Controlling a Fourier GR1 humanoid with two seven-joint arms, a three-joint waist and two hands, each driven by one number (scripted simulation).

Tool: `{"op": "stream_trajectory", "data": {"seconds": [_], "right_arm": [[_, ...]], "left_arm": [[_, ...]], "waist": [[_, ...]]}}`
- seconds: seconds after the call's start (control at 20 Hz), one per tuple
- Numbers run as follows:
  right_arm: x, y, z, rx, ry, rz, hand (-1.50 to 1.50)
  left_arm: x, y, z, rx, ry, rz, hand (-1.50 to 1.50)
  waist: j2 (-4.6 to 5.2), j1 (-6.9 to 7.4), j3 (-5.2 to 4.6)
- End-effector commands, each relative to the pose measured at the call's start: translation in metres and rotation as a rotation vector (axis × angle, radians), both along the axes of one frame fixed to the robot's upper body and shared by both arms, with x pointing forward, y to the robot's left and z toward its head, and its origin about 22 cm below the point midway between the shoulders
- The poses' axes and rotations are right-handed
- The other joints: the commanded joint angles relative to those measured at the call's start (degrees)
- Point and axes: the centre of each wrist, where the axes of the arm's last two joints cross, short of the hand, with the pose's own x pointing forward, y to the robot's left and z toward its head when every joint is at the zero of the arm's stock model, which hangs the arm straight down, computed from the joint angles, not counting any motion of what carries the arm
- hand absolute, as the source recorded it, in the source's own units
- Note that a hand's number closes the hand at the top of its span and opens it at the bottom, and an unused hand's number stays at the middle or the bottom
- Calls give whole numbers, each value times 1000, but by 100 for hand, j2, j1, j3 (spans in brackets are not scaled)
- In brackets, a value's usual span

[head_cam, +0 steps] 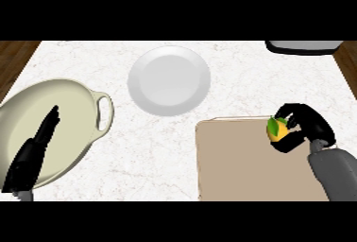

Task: Pick the lemon from the tray and place it in the plate

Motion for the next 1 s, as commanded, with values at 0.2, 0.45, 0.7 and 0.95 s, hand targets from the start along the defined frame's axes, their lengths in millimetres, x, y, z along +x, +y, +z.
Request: {"op": "stream_trajectory", "data": {"seconds": [0.2, 0.45, 0.7, 0.95], "right_arm": [[48, -2, 5, -300, -176, -40, 150], [63, 3, 44, -310, -384, -45, 150], [68, 38, 79, -271, -647, 50, 150], [52, 75, 125, -148, -738, 234, 150]], "left_arm": [[-16, -3, -4, 13, -15, 12, 0], [-11, 7, -4, 13, -3, 29, 0], [-1, 1, -5, -5, 13, 32, 0], [-12, 21, -6, 21, 8, 55, 0]], "waist": [[0, 30, 16], [-42, -154, 7], [-57, -213, 6], [-82, -264, 2]]}}
